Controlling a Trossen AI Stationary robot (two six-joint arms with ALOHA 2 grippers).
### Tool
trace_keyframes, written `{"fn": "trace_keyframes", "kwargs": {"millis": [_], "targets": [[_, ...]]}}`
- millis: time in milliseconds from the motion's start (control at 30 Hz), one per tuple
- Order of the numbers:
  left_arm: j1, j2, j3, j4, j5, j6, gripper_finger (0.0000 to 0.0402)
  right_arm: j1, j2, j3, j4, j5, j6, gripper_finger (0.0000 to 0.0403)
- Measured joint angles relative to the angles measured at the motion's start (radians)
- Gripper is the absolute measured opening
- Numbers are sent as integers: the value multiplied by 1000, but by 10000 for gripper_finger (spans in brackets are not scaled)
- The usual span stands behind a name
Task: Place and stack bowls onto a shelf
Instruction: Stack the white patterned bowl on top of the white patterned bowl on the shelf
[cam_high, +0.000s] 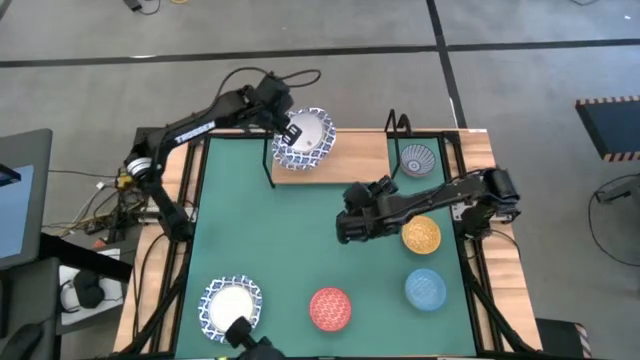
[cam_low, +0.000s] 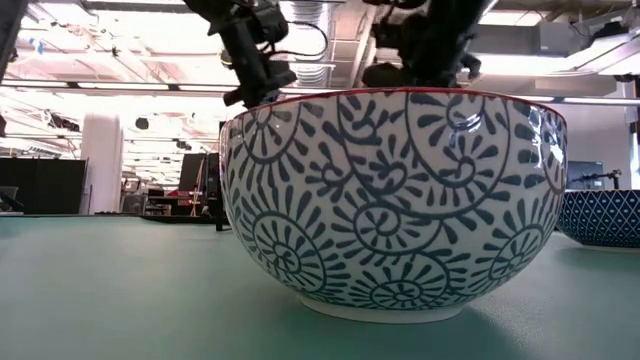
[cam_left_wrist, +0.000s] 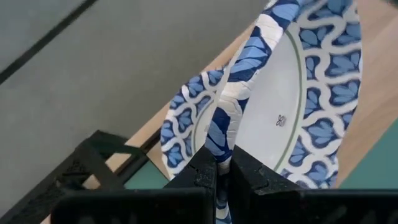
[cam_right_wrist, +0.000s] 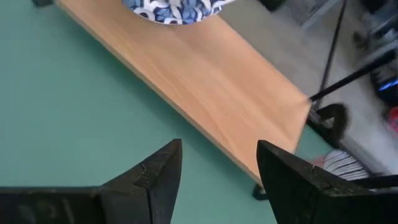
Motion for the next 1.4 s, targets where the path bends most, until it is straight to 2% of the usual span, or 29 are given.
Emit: {"fn": "trace_keyframes", "kwargs": {"millis": [200,367,500,600,800,900,1067,1233,1400], "targets": [[9,98,104,-85,22,34,0,-34,-134,-152,139,-29,-29,234],[25,115,117,-101,52,38,9,-30,-263,-255,239,-35,-61,234],[44,114,118,-109,57,4,35,-27,-332,-317,284,-35,-67,234],[65,113,118,-137,101,-2,59,-27,-366,-355,311,-37,-68,234],[90,113,118,-181,150,-1,114,-27,-382,-376,335,-48,-72,234],[91,113,118,-191,129,13,140,-25,-380,-376,337,-53,-72,234],[88,107,118,-207,36,27,167,-25,-379,-376,337,-56,-77,234],[73,88,118,-224,-10,65,171,-25,-379,-376,356,-58,-101,234],[11,26,118,-229,-24,118,168,-25,-379,-376,418,-84,-164,234]]}}
